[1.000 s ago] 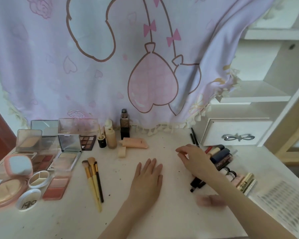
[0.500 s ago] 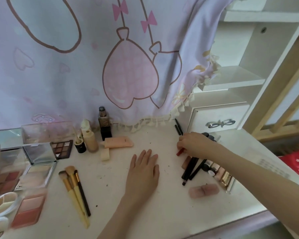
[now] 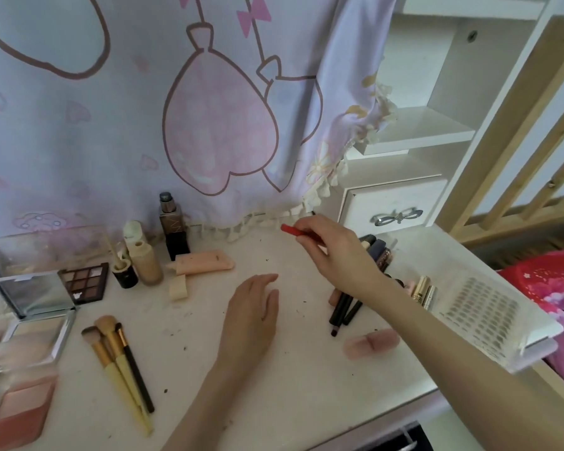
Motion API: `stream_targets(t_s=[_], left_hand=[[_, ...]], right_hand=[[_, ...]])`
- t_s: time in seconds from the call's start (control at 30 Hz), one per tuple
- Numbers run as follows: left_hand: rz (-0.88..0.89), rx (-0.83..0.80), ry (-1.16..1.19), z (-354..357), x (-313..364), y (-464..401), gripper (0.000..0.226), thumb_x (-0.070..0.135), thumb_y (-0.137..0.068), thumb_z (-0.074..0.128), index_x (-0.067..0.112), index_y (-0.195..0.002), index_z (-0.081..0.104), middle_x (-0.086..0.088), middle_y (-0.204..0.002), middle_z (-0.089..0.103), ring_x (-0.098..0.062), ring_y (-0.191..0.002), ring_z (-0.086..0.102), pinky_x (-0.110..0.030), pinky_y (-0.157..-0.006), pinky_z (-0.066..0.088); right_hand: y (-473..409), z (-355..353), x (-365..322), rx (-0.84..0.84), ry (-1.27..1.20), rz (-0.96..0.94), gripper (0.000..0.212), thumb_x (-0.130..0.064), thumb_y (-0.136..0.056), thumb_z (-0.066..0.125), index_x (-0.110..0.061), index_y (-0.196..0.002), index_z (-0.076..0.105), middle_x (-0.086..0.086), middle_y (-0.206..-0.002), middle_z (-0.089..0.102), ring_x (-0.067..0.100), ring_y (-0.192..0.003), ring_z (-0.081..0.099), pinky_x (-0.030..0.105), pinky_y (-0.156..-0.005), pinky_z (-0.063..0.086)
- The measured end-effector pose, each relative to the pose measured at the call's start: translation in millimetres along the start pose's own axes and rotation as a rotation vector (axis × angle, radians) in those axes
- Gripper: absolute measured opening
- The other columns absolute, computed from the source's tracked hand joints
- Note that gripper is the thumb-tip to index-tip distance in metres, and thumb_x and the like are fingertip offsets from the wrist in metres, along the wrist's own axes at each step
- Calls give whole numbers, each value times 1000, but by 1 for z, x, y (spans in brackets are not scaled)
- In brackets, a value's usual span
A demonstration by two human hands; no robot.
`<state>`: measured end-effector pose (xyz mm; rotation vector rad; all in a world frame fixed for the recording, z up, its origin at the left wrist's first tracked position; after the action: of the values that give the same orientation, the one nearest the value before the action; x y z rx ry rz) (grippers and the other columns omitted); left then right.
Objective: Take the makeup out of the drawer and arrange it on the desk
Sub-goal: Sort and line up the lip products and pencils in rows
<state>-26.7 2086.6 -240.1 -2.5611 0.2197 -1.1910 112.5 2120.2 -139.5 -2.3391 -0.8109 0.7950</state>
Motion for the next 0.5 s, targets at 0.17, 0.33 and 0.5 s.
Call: stream_targets(t_s=[0.17,0.33,0.5], left_hand=[[-39,150,362,-16,3,-1,29,21,-93,47,33,-119,46,13,-112,55,8,-96,53,-4,-71,41],[184,88,277,-18,24,6,18,5,-91,52,18,-102,60,12,-92,59,4,-83,56,-7,-69,40],[165,61,381,-20,31,7,28,-2,-88,55,25,-97,58,4,-84,62,2,-75,57,-10,-68,43]], right_hand=[[22,21,-5,-254,-185,324,18,-22,-93,55,-15,-107,65,-13,-69,53,3,-61,49,9,-59,38],[51,32,-11,-525,-335,481,19,-27,-93,53,-22,-81,66,-16,-56,59,-3,-48,49,10,-50,36],[66,24,-9,-507,-448,558,13,-23,-93,54,-19,-87,65,-11,-62,61,-3,-42,46,9,-45,35]])
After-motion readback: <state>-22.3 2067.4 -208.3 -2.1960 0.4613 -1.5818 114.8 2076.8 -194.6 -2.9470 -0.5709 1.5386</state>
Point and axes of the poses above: each hand's wrist, its own y-axis away from the middle knuckle, its own z-axis out of the palm, x = y × z, the point moved 5 cm from there along -y, towards the middle knuckle
